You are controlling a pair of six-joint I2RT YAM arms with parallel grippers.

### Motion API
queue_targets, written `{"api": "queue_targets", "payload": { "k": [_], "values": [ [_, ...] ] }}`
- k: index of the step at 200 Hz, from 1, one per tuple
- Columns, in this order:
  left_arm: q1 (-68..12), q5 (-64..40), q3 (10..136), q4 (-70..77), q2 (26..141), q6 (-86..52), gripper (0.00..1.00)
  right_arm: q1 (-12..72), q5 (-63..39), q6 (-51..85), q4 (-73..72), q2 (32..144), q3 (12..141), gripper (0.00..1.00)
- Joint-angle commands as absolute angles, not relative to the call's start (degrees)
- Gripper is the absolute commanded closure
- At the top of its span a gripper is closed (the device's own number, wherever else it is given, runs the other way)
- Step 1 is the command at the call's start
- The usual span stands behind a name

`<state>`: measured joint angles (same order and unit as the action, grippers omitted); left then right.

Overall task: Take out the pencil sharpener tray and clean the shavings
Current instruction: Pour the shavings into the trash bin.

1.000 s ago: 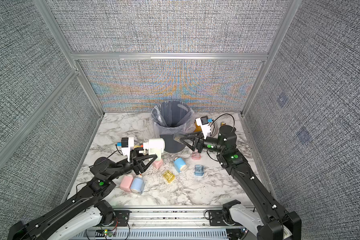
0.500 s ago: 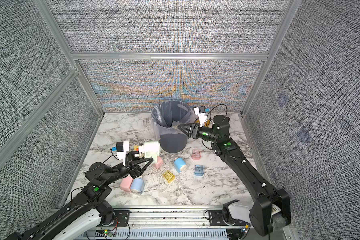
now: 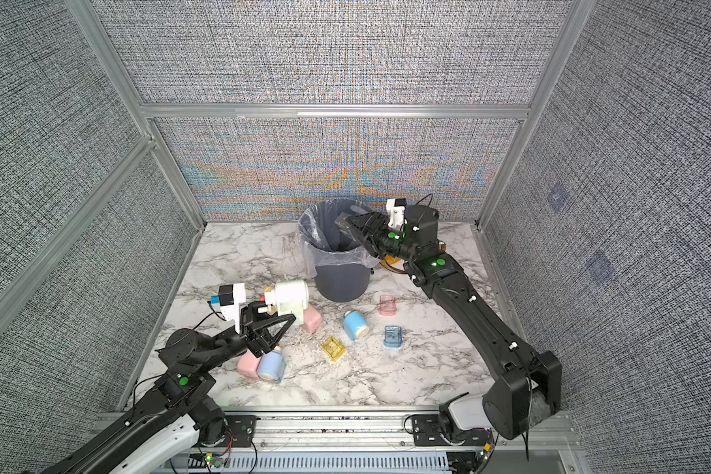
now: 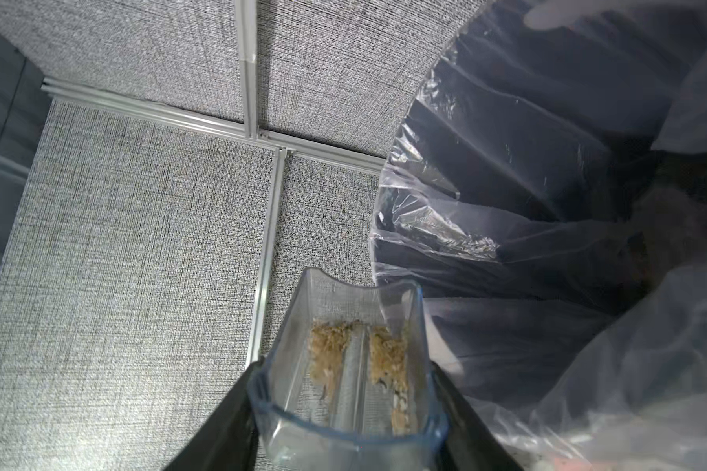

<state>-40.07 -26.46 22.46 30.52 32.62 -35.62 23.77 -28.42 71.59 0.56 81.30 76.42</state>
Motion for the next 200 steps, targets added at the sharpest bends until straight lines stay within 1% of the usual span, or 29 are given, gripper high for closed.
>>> {"api": "queue_targets", "payload": {
  "k": [1,20,44,71,88,117,160,177,200],
  "values": [
    [-40.08,-25.92,22.50,31.28,32.35,-35.77,1.00,24.57,-30.27,81.87,-2.84,82.76,76.33,1.00],
    [-40.10,-26.10,22.59,31.24,32.09,-35.94,1.00,25.72,-29.77,87.54,-6.30,83.62,75.08,1.00],
    [-40.09,-26.00,22.42,31.03,31.40,-36.04,1.00,26.94,-26.81,92.25,-4.21,83.79,75.16,1.00],
    [-40.08,-25.64,21.94,30.76,30.55,-36.25,1.00,27.97,-24.47,106.36,-11.51,81.19,67.64,1.00],
    [-40.08,-25.43,21.71,31.02,30.32,-36.60,1.00,28.30,-22.51,112.03,-10.69,79.87,66.05,1.00],
    [-40.12,-25.51,21.56,31.38,30.24,-37.00,1.00,28.48,-19.81,116.26,-8.90,79.32,67.27,1.00],
    [-40.08,-25.15,21.18,31.46,29.77,-37.25,1.00,28.78,-21.53,117.25,-6.50,82.71,74.34,1.00],
    [-40.13,-25.15,21.18,31.39,29.59,-37.35,1.00,29.01,-21.17,118.81,-6.67,82.69,73.07,1.00],
    [-40.08,-24.81,20.92,31.12,28.98,-37.35,1.00,29.09,-19.36,122.39,-6.67,80.83,66.87,1.00]
  ]
}}
